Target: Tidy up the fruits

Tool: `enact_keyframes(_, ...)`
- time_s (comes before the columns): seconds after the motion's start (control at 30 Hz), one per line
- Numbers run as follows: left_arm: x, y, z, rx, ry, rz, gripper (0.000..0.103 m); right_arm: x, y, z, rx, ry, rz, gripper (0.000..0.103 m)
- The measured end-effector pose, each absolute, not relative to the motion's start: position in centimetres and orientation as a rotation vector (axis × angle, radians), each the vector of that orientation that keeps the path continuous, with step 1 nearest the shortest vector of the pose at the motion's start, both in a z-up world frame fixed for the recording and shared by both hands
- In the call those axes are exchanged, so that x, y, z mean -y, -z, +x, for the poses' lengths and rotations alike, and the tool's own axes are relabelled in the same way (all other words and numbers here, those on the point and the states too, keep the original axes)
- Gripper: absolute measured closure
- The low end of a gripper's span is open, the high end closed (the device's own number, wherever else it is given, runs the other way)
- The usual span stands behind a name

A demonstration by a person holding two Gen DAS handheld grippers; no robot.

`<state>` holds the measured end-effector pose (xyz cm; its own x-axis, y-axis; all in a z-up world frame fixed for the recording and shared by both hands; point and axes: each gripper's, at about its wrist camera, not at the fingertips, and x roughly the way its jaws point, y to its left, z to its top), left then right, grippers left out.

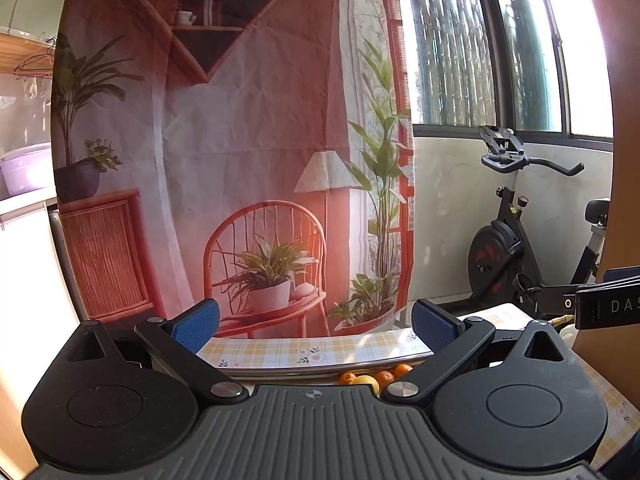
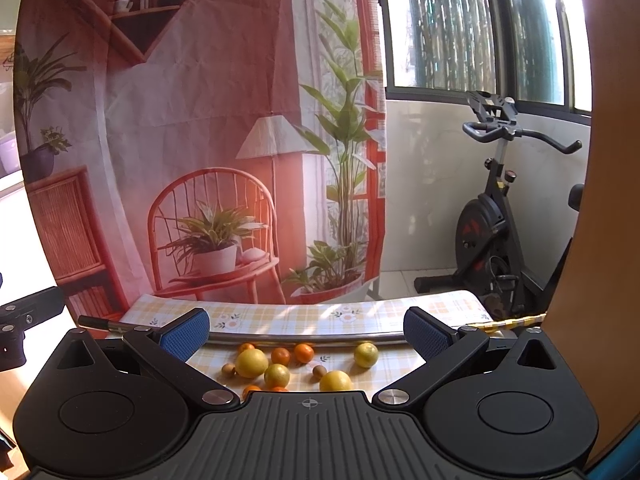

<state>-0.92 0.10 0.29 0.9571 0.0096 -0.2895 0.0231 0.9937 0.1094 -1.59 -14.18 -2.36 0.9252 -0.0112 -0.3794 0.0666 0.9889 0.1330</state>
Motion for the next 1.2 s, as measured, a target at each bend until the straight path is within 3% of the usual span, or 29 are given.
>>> enact_keyframes(1.2,-0.55,-0.64,-1.11,-0.283,-0.003,0.091,0.0,14.16,2.08,-1.97,-0.38,0.051,0.14,0.0)
